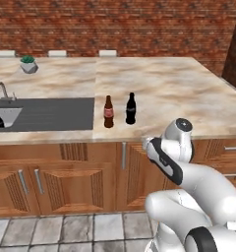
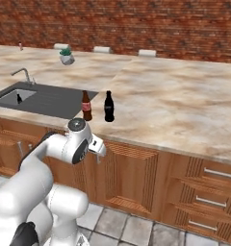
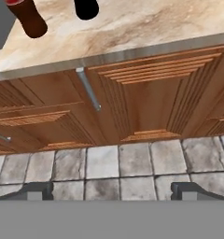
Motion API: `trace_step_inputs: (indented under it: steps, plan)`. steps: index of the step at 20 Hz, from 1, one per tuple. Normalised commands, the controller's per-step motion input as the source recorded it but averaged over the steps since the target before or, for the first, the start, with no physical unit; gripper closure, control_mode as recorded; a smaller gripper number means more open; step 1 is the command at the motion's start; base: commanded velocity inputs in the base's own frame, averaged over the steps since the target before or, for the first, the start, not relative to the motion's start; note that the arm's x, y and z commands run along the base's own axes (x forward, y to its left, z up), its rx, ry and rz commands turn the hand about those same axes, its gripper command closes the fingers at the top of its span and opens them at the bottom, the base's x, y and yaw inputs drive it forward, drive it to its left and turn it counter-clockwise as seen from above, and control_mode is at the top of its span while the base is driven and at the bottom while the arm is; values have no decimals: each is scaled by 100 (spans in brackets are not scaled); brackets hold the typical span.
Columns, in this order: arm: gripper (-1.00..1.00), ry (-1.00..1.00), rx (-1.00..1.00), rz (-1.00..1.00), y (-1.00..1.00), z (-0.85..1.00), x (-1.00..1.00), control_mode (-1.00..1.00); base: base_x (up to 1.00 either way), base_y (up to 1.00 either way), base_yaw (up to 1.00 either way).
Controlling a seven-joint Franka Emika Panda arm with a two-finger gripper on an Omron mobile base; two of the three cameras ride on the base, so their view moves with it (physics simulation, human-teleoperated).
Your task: Place the large bottle from the dining counter next to the other large bottle outside the sink, and place the small bottle from the dining counter next to the other small bottle inside the sink.
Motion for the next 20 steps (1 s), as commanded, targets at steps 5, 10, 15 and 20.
trace_step_inputs:
  steps: [5,10,15,20]
  plan:
    - [-100,0,0,0,0,0,0,100,0,69,0]
    - [-100,0,0,0,0,0,0,100,1,100,0]
    - [-100,0,0,0,0,0,0,100,1,100,0]
    - [-100,0,0,0,0,0,0,100,0,100,0]
